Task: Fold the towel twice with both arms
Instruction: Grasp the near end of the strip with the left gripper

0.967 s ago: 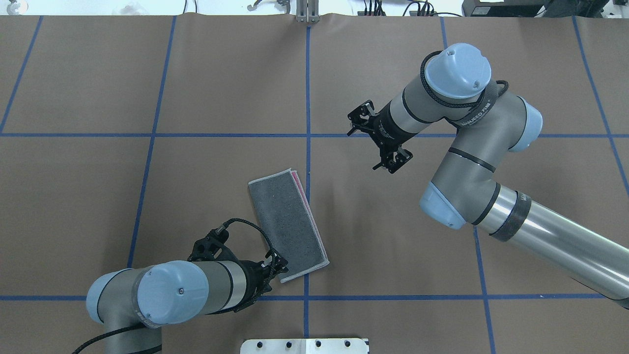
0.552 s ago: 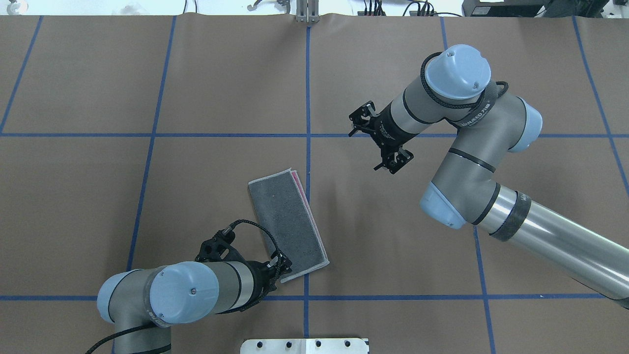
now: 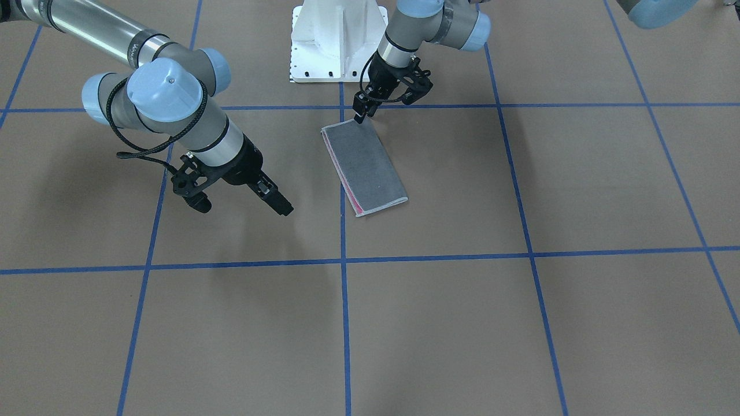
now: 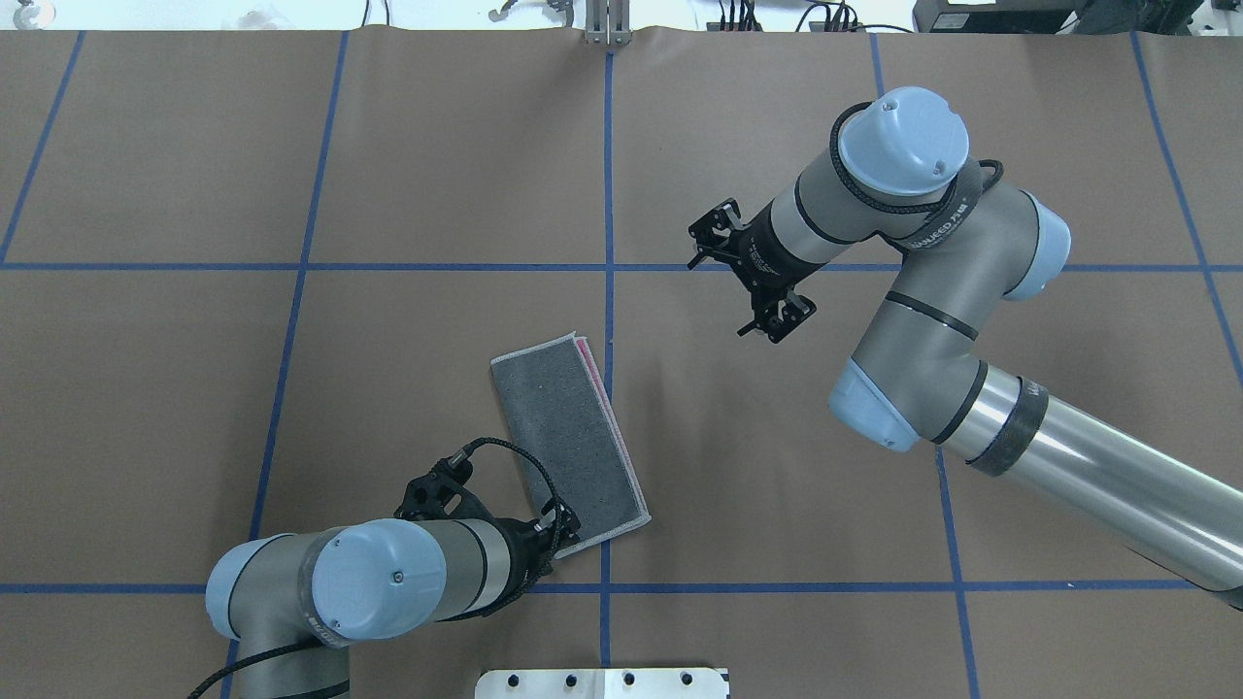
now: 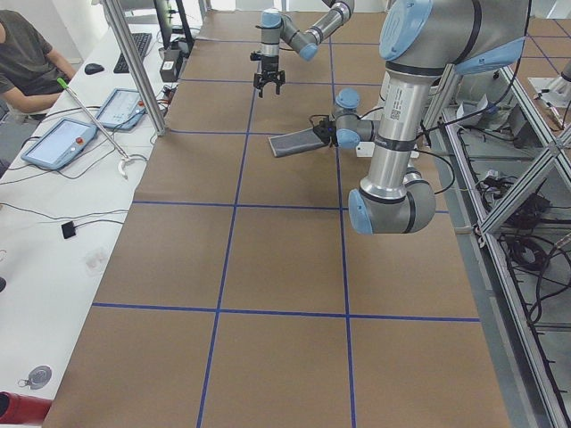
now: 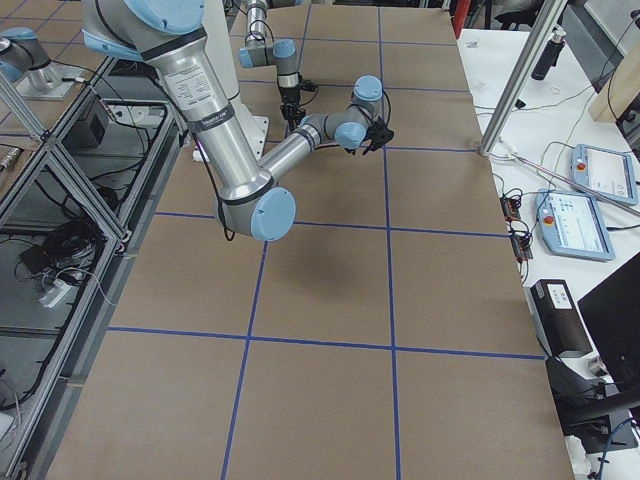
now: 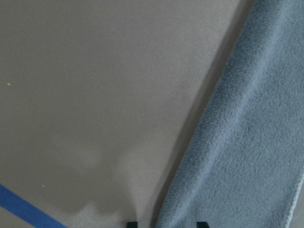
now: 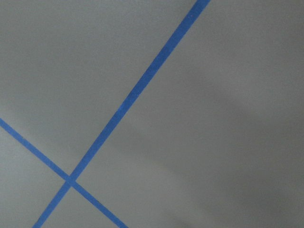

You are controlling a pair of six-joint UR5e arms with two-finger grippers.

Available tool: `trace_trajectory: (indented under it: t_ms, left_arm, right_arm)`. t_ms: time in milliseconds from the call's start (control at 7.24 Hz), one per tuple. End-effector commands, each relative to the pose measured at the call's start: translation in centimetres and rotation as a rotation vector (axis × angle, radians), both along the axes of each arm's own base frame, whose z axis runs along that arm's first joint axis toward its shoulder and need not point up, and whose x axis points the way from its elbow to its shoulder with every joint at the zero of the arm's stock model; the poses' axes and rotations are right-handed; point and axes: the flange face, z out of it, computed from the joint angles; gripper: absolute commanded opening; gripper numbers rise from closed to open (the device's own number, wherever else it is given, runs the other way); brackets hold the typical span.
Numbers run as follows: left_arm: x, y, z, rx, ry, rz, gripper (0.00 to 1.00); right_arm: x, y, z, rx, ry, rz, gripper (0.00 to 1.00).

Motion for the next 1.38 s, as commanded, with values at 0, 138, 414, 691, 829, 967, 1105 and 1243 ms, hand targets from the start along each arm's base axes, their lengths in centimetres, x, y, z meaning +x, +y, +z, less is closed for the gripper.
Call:
trace_trajectory:
  t_ms: [0,138,414,691,829,967,1105,1243]
  left_arm:
    - [0.3,0.6,0.0,-0.001,0.0,0.009,0.45]
    - [0.3,0.8,0.1,-0.011,0.0,0.009,0.36]
    - [0.4,0.9,0.0,-0.012,0.002,0.009,0.0]
    - [-0.3,0.7,-0.3,-0.005,0.01,0.014,0.0]
    - [-1.2,0.4,-0.9,0.007,0.025,0.015,0.0]
    - [-1.6,-0.3,-0.9,0.048,0.024,0.029,0.0]
    - [-2.2,-1.5,-0.7,0.113,0.011,0.044,0.0]
    - [-3.1,-3.4,-0.8,0.166,0.005,0.061,0.0]
  right_arm:
    - [0.0,0.0,-0.2,0.0,-0.002,0.001,1.0]
    - [-0.1,0.0,-0.3,-0.002,-0.003,0.001,1.0]
    - [-0.1,0.1,-0.2,-0.003,-0.002,0.001,1.0]
    - [-0.1,0.0,-0.2,-0.003,-0.002,0.001,1.0]
    - [-0.1,0.0,-0.2,-0.002,-0.002,0.002,1.0]
    - [-0.1,0.0,-0.1,-0.003,0.0,0.002,1.0]
    - [-0.1,0.0,0.0,-0.002,0.001,0.001,1.0]
    - [-0.1,0.0,-0.1,-0.001,0.0,0.001,1.0]
